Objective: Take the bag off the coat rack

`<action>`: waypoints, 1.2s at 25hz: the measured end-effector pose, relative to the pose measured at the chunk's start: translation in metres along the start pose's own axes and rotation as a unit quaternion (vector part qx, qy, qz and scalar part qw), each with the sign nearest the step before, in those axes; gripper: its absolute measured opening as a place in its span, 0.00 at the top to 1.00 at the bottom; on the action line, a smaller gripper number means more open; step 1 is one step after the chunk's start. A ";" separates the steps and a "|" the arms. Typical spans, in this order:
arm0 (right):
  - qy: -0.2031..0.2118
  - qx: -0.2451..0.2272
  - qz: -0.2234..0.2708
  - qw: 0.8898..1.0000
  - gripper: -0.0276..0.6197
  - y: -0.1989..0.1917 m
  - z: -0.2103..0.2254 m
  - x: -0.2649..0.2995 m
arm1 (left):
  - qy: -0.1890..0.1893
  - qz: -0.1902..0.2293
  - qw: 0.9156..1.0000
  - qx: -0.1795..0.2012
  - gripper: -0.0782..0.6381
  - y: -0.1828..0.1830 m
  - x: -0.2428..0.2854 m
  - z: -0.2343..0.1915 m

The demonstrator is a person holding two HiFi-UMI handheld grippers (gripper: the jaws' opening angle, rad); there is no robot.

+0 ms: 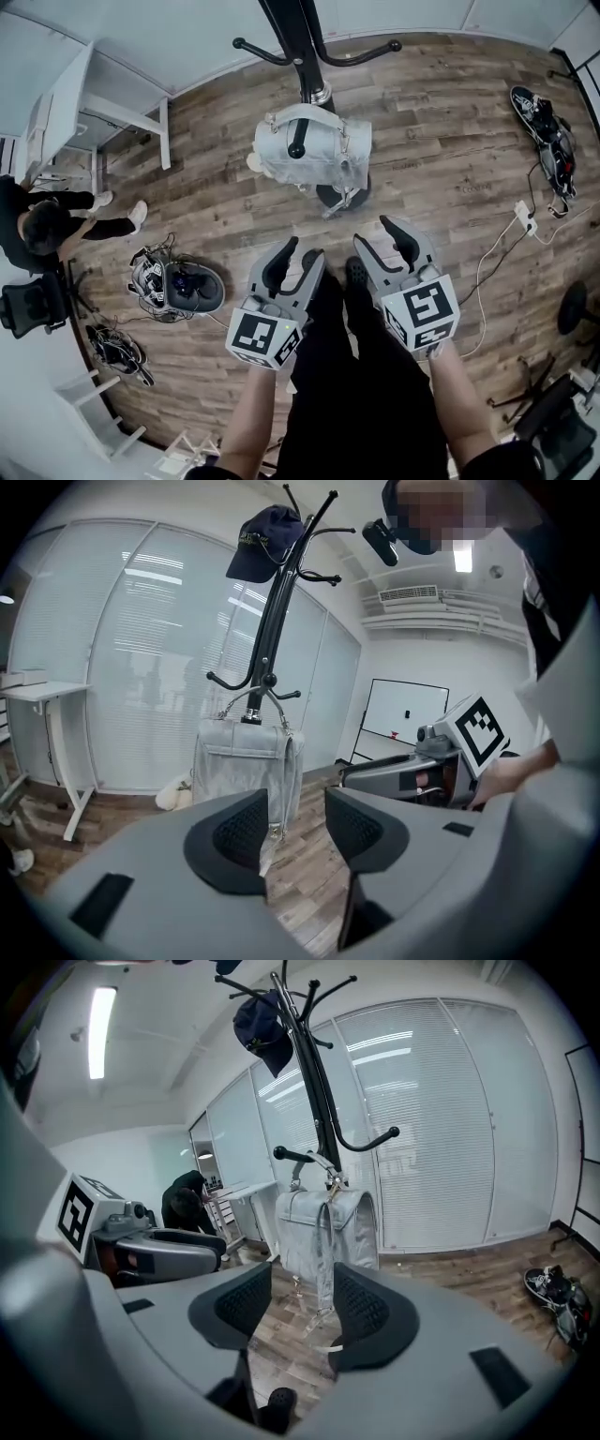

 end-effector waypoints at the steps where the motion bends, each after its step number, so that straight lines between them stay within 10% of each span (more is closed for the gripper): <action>1: -0.003 0.004 0.000 1.000 0.63 -0.002 0.001 0.006 | 0.000 -0.002 1.000 0.001 0.60 -0.002 0.003 -0.005; 18: -0.057 -0.008 -0.004 0.998 0.46 -0.002 0.031 0.089 | -0.022 -0.032 0.998 0.041 0.37 -0.029 0.065 -0.089; 30: -0.061 -0.018 -0.006 0.998 0.45 0.011 0.039 0.110 | -0.045 0.022 0.998 0.048 0.29 -0.003 0.103 -0.125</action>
Point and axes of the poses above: the fingertips, and each gripper's own axes: x forward along the fingers, z to its right, y out of its top, the point moved 9 cm from there along -x, backward along the fingers, and after that the axes turned 9 degrees about x, right-handed, at the moved point
